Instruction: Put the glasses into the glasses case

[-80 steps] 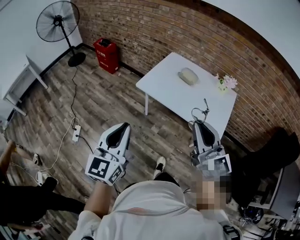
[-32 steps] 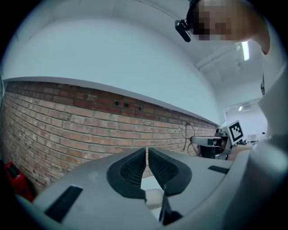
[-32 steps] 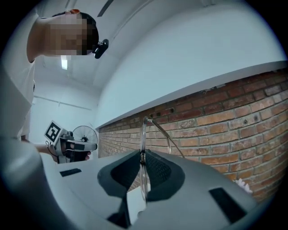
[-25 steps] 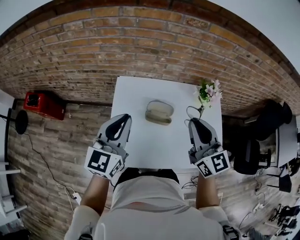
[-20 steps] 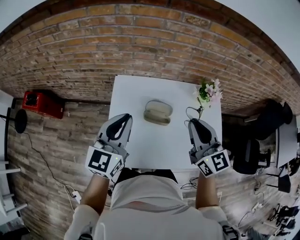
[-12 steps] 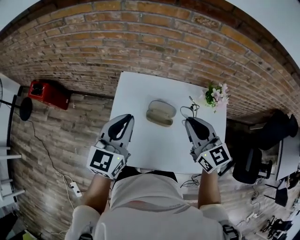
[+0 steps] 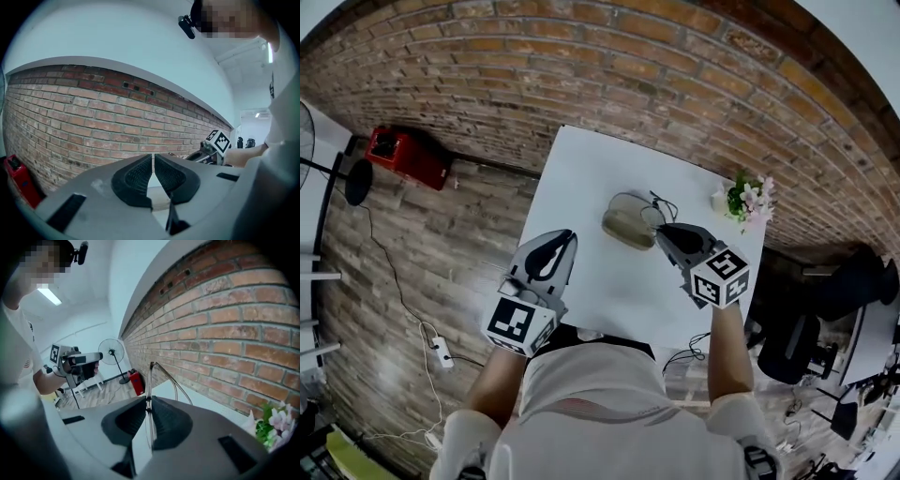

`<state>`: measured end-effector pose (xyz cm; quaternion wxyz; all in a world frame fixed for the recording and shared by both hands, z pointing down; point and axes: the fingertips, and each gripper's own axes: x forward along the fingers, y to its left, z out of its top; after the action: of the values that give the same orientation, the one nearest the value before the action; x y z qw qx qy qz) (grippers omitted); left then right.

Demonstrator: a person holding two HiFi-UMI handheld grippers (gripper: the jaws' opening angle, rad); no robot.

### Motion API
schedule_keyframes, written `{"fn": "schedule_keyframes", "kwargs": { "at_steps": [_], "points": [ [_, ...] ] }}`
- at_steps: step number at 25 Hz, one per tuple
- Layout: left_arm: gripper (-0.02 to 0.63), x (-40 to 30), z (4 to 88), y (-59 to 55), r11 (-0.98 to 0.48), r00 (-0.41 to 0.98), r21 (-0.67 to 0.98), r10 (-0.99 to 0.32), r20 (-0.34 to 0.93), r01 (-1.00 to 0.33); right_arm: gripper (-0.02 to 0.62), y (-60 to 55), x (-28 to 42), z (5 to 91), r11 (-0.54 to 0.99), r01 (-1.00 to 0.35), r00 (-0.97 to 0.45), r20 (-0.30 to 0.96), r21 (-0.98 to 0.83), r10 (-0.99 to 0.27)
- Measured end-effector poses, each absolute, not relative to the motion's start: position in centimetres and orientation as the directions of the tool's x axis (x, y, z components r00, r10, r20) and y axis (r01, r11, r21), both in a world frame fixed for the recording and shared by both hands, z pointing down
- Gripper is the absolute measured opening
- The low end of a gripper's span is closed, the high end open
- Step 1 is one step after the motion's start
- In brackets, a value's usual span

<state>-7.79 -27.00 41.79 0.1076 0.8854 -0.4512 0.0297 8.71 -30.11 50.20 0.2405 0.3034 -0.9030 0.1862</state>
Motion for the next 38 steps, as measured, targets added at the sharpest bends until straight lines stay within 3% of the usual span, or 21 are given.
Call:
{"fn": "schedule_keyframes", "kwargs": {
  "at_steps": [9,24,38],
  "points": [
    [0.028,-7.6,44.1,-26.1,-0.548,0.582,0.201,-0.789,0.196,-0.812,0.086,-31.4,6.2,59.7,0.824,-0.482,-0.67,0.731,-0.297,-0.129],
    [0.028,-9.5,46.3,-27.8,-0.492,0.539,0.227,-0.803,0.255,-0.841,0.086,-32.5,5.3,69.8,0.819,-0.449,-0.515,0.853,-0.357,0.09],
    [0.028,-9.7,47.6,-28.6,-0.488,0.543,0.242,-0.789,0.289,-0.838,0.087,-36.5,7.0,71.5,0.812,-0.546,-0.385,0.923,-0.206,-0.024]
  ]
}}
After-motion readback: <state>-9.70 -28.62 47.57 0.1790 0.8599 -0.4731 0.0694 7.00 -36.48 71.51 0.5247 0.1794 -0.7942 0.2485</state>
